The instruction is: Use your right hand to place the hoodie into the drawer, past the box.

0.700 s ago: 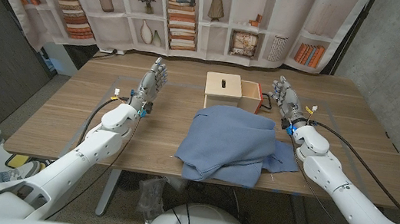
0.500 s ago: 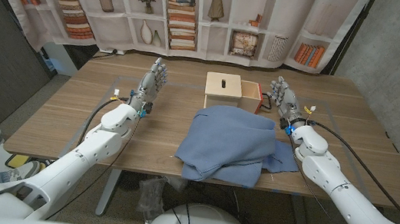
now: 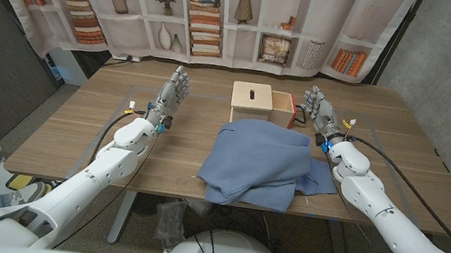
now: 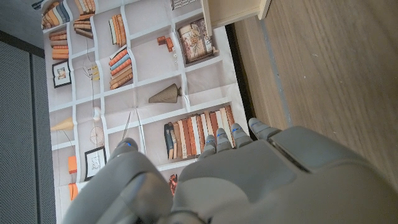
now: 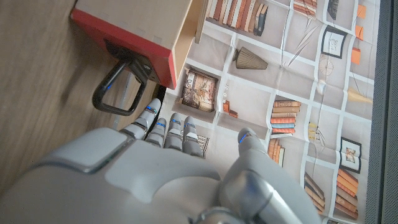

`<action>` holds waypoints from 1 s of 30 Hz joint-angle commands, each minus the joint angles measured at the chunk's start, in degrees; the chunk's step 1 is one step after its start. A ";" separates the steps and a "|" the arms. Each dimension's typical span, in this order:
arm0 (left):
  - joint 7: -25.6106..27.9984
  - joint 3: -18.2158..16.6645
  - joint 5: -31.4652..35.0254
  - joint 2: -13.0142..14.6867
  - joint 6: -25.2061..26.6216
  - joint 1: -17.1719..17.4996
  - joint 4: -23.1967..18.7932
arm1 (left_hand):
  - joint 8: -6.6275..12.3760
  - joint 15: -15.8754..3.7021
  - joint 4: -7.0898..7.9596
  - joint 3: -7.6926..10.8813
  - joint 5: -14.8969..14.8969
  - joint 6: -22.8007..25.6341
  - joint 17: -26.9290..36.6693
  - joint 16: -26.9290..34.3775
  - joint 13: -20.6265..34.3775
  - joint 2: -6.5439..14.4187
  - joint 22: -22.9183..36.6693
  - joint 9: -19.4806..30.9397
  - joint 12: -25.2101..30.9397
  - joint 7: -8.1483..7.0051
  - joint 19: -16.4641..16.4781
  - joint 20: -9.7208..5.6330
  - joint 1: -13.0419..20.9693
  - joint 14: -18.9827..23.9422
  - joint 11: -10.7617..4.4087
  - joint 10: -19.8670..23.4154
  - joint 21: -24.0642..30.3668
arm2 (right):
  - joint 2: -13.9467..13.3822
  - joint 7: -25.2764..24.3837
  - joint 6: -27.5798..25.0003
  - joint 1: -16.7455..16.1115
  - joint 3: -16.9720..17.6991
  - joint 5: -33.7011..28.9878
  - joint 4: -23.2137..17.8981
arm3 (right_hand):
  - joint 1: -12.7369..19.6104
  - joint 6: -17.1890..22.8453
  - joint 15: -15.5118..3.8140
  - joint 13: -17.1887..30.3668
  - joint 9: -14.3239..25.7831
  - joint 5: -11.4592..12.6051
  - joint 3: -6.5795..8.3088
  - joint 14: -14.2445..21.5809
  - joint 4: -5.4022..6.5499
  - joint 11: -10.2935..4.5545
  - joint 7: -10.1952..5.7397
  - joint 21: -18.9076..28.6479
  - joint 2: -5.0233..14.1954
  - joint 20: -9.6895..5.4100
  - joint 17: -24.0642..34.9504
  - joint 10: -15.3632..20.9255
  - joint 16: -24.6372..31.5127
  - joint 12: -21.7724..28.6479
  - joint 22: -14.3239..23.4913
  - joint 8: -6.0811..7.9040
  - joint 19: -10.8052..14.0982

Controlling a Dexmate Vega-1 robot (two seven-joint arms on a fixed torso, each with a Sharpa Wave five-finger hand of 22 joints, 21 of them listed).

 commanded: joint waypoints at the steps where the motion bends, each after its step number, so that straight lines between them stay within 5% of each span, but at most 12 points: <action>1: 0.22 -0.20 0.24 1.19 0.44 0.82 -1.96 | 0.56 0.33 0.00 0.28 0.25 -0.14 0.14 0.20 0.12 0.27 0.29 0.13 0.34 0.32 -0.05 -3.80 0.80 0.00 0.19 -0.32 0.39 | -1.28 -0.25 0.76 -1.60 1.10 0.25 -2.51 | 0.71 0.47 0.20 0.13 0.13 0.39 0.06 0.33 -0.27 0.25 0.00 -0.03 -0.11 -1.04 0.19 0.36 0.14 0.16 0.09 0.14 0.44; 20: 0.34 0.14 0.01 1.30 1.32 1.38 -3.48 | 0.65 0.29 -0.13 0.22 0.31 -0.11 0.16 0.19 0.13 0.55 0.28 0.13 0.40 0.15 -0.22 -2.91 1.17 -0.11 0.09 -0.39 0.38 | -3.57 -0.59 0.59 -3.38 2.14 0.01 -5.62 | 0.74 1.06 -0.04 0.13 0.15 0.34 -0.27 2.72 -0.53 0.24 -0.17 -0.24 0.05 -1.52 0.37 1.70 0.74 0.10 0.18 0.00 2.64; 30: 1.25 0.47 0.49 1.76 2.60 1.60 -4.94 | 0.71 0.37 -0.20 0.16 0.33 -0.02 0.16 0.22 0.13 0.70 0.28 0.13 0.48 0.11 -0.23 -2.87 1.36 -0.12 0.27 -0.30 0.41 | -3.16 3.17 3.70 -4.04 3.23 2.53 -4.28 | 0.83 1.21 -0.26 0.14 0.16 0.32 -0.26 3.28 -0.66 0.09 -0.28 -0.44 0.12 -1.51 0.43 2.11 0.79 0.05 0.21 -0.05 3.06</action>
